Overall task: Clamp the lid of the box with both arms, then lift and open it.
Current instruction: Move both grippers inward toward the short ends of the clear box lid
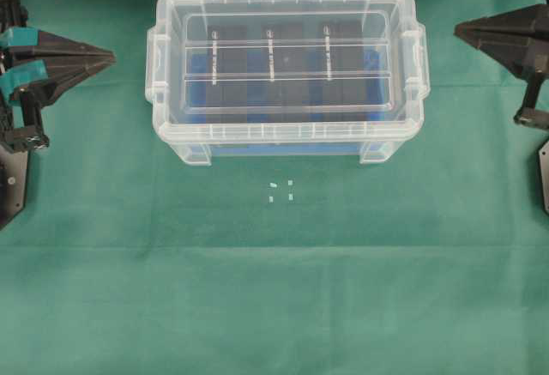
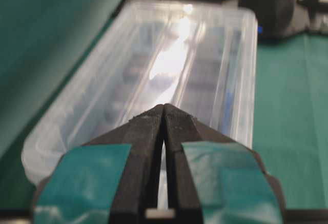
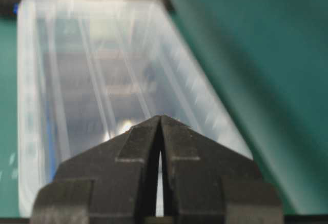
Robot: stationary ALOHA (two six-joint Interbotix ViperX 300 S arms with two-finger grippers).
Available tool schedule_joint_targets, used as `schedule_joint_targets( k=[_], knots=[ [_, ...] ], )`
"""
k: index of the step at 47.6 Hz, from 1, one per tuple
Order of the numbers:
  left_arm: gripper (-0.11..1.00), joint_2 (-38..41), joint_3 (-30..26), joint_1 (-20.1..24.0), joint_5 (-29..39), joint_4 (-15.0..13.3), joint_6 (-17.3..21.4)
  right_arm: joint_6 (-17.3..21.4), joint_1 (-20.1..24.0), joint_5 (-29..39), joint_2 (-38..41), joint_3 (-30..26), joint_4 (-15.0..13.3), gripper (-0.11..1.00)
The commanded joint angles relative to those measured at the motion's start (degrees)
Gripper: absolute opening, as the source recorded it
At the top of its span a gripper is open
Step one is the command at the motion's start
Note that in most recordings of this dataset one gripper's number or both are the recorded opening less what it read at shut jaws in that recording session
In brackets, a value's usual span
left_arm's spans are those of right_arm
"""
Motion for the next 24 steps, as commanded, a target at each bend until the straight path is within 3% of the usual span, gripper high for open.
schedule_joint_targets(
  k=[1,10,24],
  knots=[
    [0.01,0.62,-2.72,0.26,4.75,0.09,-0.44,0.53,-0.26,5.45,1.14,-2.72,0.26,0.00],
    [0.01,0.79,-5.36,0.88,16.96,0.09,-2.20,2.72,-0.70,18.37,3.60,-6.15,0.18,0.00],
    [0.01,0.79,-8.79,2.81,35.16,0.09,-2.90,2.90,-0.70,33.75,9.14,-9.49,0.09,0.00]
  ],
)
